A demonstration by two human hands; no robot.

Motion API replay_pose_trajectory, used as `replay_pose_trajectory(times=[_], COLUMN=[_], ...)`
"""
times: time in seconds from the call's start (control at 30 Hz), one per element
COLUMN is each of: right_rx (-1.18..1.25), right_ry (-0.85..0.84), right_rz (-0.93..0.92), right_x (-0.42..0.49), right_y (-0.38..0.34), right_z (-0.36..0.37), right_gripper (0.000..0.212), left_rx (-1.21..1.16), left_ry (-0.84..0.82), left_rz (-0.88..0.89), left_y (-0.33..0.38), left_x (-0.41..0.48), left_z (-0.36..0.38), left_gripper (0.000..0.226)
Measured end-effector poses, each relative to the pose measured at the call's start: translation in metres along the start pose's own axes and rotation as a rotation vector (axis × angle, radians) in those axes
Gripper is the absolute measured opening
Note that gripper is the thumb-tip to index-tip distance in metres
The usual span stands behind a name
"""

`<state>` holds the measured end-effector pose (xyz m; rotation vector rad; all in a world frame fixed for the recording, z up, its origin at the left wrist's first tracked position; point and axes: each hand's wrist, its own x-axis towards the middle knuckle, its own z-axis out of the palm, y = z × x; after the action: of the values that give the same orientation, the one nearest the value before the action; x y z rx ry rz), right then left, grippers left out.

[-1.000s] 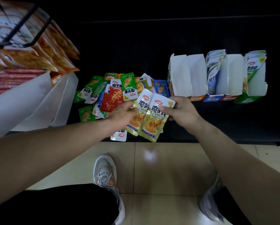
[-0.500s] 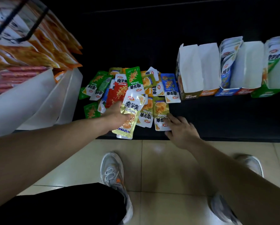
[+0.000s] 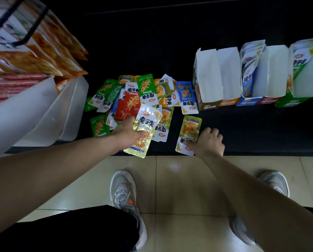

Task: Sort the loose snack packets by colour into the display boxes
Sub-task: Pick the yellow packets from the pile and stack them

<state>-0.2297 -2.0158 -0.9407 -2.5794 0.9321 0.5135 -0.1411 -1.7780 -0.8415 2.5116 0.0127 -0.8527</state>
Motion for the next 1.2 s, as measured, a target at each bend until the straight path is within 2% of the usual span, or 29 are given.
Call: replay_pose_trajectory(times=[0.17, 0.27, 0.37, 0.53, 0.63, 0.83, 0.93, 1.07, 1.2], right_rx=[0.239, 0.209, 0.170, 0.058, 0.130, 0.390, 0.468, 0.563, 0.617], right_ry=[-0.065, -0.116, -0.118, -0.052, -0.056, -0.272, -0.386, -0.509, -0.361], right_rz=[-0.073, -0.083, -0.100, -0.135, -0.159, -0.357, -0.491, -0.541, -0.521], right_x=[0.004, 0.005, 0.009, 0.001, 0.002, 0.002, -0.003, -0.014, -0.021], right_y=[0.001, 0.008, 0.014, 0.011, 0.008, 0.011, 0.008, -0.009, -0.035], right_z=[-0.001, -0.007, -0.011, -0.003, -0.004, -0.046, -0.083, -0.113, -0.109], right_gripper=[0.064, 0.065, 0.055, 0.078, 0.069, 0.029, 0.021, 0.014, 0.016], left_rx=[0.018, 0.018, -0.013, -0.014, -0.026, -0.097, -0.132, -0.164, -0.262], left_ry=[-0.007, -0.013, -0.022, -0.022, -0.024, -0.009, -0.007, -0.057, -0.096], left_rz=[-0.003, -0.002, 0.009, 0.011, 0.010, 0.030, 0.039, 0.070, 0.108], left_y=[-0.002, 0.000, 0.003, 0.006, 0.007, 0.010, 0.014, 0.021, 0.029], left_x=[-0.001, -0.002, -0.002, -0.004, -0.004, -0.003, -0.004, -0.013, -0.022], left_z=[-0.002, -0.002, -0.002, 0.000, 0.000, -0.004, -0.008, -0.003, 0.006], left_gripper=[0.053, 0.055, 0.056, 0.055, 0.060, 0.068, 0.073, 0.071, 0.062])
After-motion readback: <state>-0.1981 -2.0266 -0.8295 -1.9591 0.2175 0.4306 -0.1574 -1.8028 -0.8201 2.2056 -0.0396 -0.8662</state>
